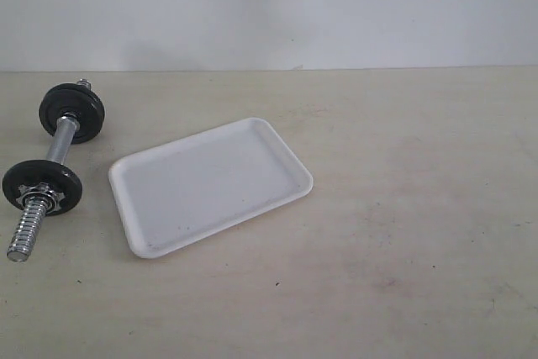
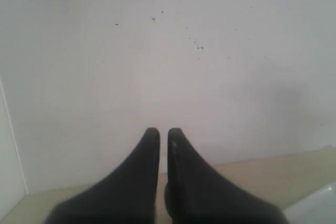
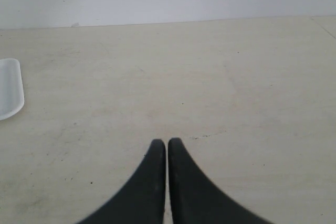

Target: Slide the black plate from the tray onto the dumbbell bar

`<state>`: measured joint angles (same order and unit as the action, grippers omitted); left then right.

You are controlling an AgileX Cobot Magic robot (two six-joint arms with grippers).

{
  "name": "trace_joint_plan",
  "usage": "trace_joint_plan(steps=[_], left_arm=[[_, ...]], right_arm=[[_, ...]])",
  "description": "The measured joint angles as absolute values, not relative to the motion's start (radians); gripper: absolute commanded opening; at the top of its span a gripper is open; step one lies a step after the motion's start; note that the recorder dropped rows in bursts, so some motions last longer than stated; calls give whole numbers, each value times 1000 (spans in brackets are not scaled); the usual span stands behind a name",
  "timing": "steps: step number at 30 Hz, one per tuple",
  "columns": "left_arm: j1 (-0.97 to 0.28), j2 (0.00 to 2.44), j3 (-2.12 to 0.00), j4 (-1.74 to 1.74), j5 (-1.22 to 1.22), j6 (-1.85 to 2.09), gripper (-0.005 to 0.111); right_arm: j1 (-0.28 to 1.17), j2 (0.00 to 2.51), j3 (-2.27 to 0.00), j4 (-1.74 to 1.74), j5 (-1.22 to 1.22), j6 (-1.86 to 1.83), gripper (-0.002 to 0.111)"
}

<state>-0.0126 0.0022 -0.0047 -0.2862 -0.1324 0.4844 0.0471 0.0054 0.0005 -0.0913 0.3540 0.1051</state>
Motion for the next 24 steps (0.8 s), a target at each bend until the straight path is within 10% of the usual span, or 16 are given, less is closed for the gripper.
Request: trace_joint_plan(steps=[8, 24], left_arm=[[11, 2, -3, 235, 193, -275, 5], [11, 2, -3, 78, 306, -79, 5]], right_arm=[[47, 5, 1, -91, 354, 105, 0], [47, 5, 1, -91, 354, 105, 0]])
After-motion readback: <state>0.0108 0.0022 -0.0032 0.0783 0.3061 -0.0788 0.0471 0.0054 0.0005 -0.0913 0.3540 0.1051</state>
